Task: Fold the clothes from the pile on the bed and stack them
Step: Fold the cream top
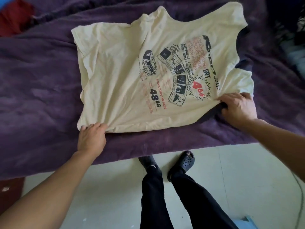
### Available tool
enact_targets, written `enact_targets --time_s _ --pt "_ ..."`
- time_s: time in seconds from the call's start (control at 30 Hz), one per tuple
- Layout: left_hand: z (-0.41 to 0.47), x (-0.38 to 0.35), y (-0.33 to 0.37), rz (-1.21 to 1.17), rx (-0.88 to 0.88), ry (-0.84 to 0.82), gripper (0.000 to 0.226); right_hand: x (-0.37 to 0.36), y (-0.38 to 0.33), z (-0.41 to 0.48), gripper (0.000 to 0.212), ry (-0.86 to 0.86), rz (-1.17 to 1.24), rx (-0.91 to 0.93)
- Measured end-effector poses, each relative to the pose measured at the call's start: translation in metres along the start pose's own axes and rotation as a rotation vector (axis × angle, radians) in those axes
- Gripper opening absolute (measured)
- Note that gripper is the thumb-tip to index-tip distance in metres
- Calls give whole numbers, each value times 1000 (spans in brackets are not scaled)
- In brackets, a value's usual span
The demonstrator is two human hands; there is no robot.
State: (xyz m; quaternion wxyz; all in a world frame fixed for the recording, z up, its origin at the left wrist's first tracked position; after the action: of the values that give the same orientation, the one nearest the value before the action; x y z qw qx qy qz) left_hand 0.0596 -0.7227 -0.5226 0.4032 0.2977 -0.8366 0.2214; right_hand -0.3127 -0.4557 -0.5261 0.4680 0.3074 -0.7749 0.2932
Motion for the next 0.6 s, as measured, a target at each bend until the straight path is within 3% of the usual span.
enact_targets --time_s 0.17,0.27,0.37,0.5,0.6 --pt "-1 45 -33 -33 10 -80 25 53 17 3 23 -8 63 -49" --pt "26 89 -55 -146 82 38 21 92 24 44 20 27 78 -73" --pt "72 136 -70 -227 136 187 24 128 26 99 30 88 47 -114" --pt "155 191 -85 -244 159 258 29 161 20 183 41 104 -56 -191" --pt "217 218 -91 -265 238 312 33 170 13 231 38 111 -75 -281"
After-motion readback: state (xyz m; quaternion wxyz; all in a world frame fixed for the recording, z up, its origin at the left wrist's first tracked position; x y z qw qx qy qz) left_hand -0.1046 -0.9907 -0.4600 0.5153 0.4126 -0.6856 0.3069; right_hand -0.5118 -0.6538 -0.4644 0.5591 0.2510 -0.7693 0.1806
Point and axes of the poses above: each hand's wrist, its own z-axis towards the middle knuckle, its own x-axis out of the back of the hand, y = z × x, the point moved 2 cm from there along z, towards the middle knuckle, and after that the axes turned 8 degrees about -y, right-handed, at the moved point
